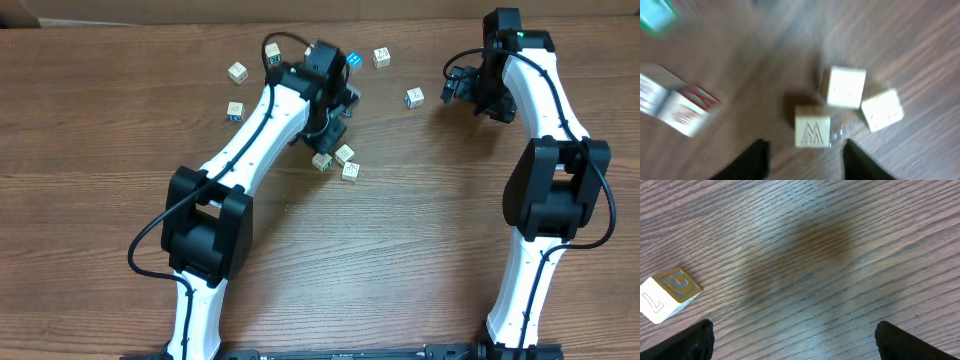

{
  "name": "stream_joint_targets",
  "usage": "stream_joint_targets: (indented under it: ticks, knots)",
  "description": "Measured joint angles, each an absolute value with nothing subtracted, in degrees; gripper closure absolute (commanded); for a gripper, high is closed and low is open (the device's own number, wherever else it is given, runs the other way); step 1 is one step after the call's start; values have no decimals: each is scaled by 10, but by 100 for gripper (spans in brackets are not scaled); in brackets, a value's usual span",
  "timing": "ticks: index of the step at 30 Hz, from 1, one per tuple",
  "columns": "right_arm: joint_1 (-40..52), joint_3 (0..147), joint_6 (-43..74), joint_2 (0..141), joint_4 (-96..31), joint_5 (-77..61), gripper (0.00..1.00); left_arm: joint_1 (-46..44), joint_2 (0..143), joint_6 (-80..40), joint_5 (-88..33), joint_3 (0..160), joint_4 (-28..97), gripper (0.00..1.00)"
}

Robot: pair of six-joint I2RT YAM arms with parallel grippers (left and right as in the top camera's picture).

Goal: Form a circle

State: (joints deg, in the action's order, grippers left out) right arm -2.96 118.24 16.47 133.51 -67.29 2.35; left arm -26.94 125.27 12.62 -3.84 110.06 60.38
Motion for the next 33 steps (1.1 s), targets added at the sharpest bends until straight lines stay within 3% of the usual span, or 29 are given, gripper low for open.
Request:
stream_joint_targets:
  ticks: [3,4,33]
  knots:
    - [-30,1182,165,1335,-673,23,0,-270,1253,98,-39,1118,577,94]
    - [-30,1182,165,1335,-673,23,0,-271,1253,88,-39,1119,569,96]
    - [-30,1182,165,1335,-673,23,0,-345,1294,-4,-3,1119,487,96]
